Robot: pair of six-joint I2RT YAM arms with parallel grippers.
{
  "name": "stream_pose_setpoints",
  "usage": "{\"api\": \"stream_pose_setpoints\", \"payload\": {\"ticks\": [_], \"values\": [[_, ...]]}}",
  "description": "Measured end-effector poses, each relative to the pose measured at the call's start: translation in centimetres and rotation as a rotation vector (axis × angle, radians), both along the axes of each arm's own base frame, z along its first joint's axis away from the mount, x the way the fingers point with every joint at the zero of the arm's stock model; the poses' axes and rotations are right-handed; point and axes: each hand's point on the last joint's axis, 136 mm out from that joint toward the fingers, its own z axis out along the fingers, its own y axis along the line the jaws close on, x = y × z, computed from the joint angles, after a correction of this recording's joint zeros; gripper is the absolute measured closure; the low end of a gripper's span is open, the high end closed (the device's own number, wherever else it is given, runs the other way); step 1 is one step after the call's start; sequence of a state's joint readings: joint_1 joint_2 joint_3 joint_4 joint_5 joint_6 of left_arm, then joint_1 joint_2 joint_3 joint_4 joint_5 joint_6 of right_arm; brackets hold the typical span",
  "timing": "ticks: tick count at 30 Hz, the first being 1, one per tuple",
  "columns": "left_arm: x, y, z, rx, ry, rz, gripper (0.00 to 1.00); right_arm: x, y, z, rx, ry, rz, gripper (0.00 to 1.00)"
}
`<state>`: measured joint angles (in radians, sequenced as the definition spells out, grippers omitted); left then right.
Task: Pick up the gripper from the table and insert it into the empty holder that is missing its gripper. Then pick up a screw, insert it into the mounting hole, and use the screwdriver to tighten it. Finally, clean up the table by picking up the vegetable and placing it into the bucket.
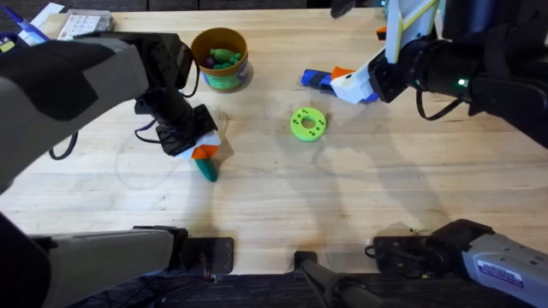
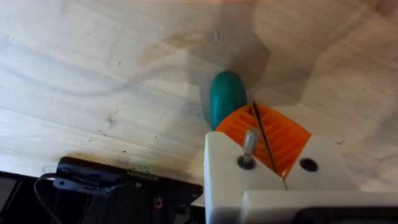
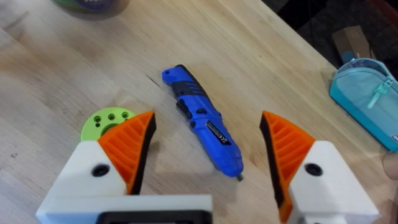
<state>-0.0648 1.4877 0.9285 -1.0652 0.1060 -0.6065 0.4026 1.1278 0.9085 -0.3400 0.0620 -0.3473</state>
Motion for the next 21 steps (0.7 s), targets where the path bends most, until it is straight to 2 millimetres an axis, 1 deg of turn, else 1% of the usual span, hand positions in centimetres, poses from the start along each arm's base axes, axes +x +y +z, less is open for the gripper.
{"api": "stream_pose_setpoints", "payload": {"ticks": [1,6,12,14,16,19,21], "values": [[-0.2,0.0,0.0,-0.001,0.013,0.0,0.966,0.0,0.0,-0.1,-0.001,0.003,0.0,0.018],[0.3,-0.1,-0.1,-0.007,-0.004,0.0,0.966,-0.2,-0.1,-0.3,-0.003,0.015,-0.003,0.018],[2.8,-1.5,0.1,-0.086,-0.107,-0.001,0.966,-0.3,-0.1,-0.5,-0.003,0.024,-0.005,0.018],[3.2,-2.1,0.2,-0.117,-0.124,-0.002,0.99,-0.5,-0.2,-0.7,-0.006,0.036,-0.007,0.018],[3.0,-2.4,0.2,-0.14,-0.113,-0.001,0.994,-0.6,-0.3,-0.9,-0.01,0.046,-0.007,0.018],[1.6,-2.6,0.3,-0.151,-0.054,0.003,0.989,-0.7,-0.3,-1.0,-0.011,0.047,-0.007,0.018],[0.6,-2.5,0.5,-0.148,-0.012,0.008,0.933,-0.7,-0.3,-1.0,-0.011,0.047,-0.007,0.018]]}}
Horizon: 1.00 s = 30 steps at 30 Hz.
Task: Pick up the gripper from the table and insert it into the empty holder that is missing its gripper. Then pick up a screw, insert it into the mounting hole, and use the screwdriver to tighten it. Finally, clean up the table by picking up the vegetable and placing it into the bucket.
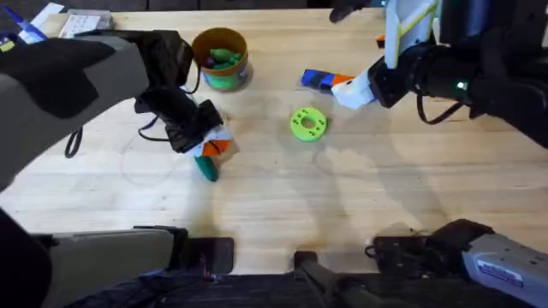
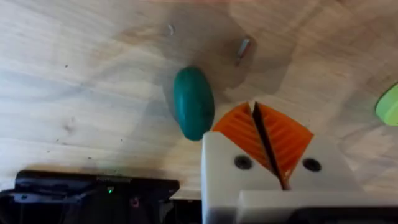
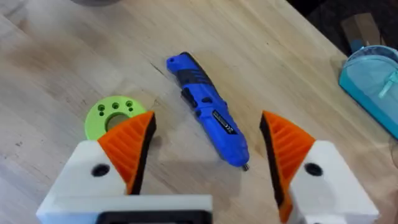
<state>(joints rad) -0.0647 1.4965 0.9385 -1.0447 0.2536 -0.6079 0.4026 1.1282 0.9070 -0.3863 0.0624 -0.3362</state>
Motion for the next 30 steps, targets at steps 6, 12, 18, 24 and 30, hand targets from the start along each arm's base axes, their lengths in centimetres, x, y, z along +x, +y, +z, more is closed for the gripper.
{"api": "stream_pose_setpoints", "payload": {"ticks": [6,12,18,24,30], "values": [[-0.8,1.2,3.0,0.064,-0.029,0.028,0.797,0.0,0.0,-0.1,-0.002,0.005,0.0,0.018],[-3.1,2.1,7.7,0.103,-0.156,0.045,0.097,0.0,0.0,-1.3,-0.018,0.042,0.0,0.018],[-4.8,3.0,9.0,0.142,-0.186,0.056,0.014,-0.1,-0.1,-2.0,-0.029,0.069,0.0,0.018],[-3.8,3.5,8.0,0.173,-0.195,0.059,0.014,-0.1,-0.1,-2.1,-0.03,0.07,0.0,0.018],[-4.1,3.7,3.0,0.195,-0.103,0.055,0.014,-0.1,-0.1,-2.0,-0.029,0.07,0.0,0.018]]}}
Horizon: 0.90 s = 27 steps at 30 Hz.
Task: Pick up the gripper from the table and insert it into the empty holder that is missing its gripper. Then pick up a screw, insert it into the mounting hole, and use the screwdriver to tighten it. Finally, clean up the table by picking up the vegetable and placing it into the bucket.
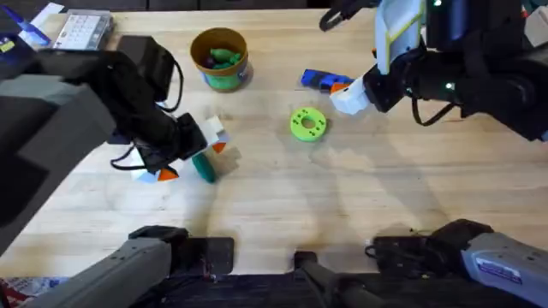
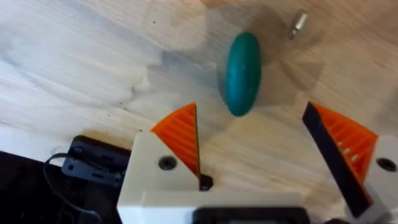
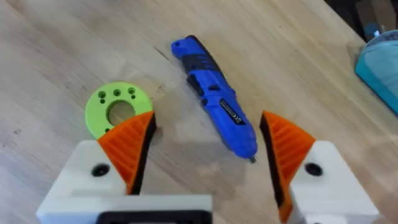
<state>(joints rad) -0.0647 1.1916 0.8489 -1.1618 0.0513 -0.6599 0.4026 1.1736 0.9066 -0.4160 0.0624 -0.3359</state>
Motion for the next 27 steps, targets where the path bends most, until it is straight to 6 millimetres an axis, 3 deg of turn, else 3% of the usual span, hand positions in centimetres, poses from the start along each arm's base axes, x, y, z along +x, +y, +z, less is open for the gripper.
{"api": "stream_pose_setpoints", "payload": {"ticks": [4,13,16,18,19,23,27], "values": [[0.3,0.0,-2.2,0.003,0.036,0.024,0.014,0.0,0.0,0.0,0.0,0.0,0.0,0.018],[0.9,0.0,-5.1,0.01,0.127,0.053,0.017,0.0,0.0,0.0,0.0,0.0,0.0,0.018],[0.7,-0.2,-5.4,-0.002,0.149,0.062,0.335,0.0,0.0,0.0,0.0,0.0,0.0,0.018],[0.7,-0.3,-5.4,-0.007,0.151,0.061,0.637,0.0,0.0,0.0,0.0,0.0,0.0,0.018],[0.8,-0.4,-5.2,-0.012,0.149,0.062,0.973,0.0,0.0,0.0,0.0,0.0,0.0,0.018],[2.3,-1.4,-4.0,-0.068,0.109,0.057,0.975,0.0,0.0,0.0,0.0,0.0,0.0,0.018],[6.8,-2.5,-0.1,-0.13,-0.039,0.037,0.975,0.0,0.0,0.0,0.0,0.0,0.0,0.018]]}}
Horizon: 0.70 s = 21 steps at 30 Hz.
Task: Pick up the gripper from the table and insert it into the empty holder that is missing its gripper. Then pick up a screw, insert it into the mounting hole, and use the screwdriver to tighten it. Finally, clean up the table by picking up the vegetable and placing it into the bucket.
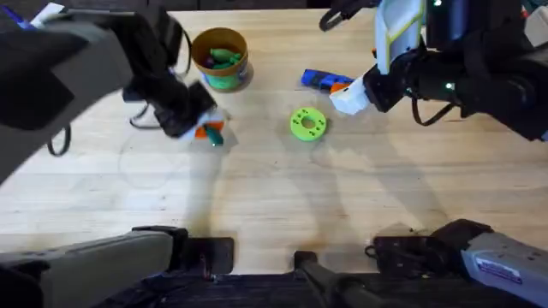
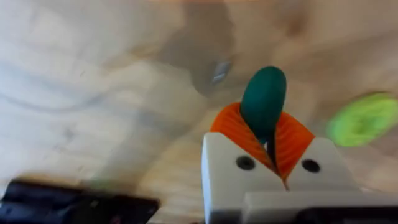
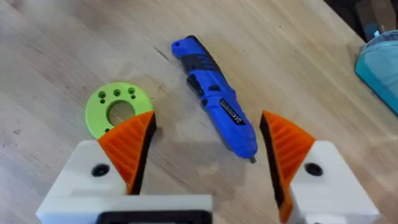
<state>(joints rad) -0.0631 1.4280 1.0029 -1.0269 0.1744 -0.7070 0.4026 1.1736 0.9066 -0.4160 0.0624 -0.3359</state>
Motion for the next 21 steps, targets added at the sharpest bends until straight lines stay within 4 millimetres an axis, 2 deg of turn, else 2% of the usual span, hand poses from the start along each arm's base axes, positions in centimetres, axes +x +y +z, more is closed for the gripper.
{"api": "stream_pose_setpoints", "payload": {"ticks": [5,9,14,17,21], "values": [[7.3,-1.0,6.9,-0.044,-0.305,-0.035,0.975,0.0,0.0,0.0,0.0,0.0,0.0,0.018],[11.3,-1.4,10.7,-0.054,-0.513,-0.054,0.975,0.0,0.0,0.0,0.0,0.001,0.0,0.018],[13.3,-1.1,11.3,-0.033,-0.588,-0.051,0.975,0.0,0.0,0.0,0.0,0.0,0.0,0.018],[14.8,-0.9,10.6,-0.017,-0.602,-0.045,0.975,0.0,0.0,0.0,0.0,0.0,0.0,0.018],[16.6,-0.8,8.2,-0.002,-0.585,-0.039,0.975,0.0,0.0,0.0,0.0,0.0,0.0,0.018]]}}
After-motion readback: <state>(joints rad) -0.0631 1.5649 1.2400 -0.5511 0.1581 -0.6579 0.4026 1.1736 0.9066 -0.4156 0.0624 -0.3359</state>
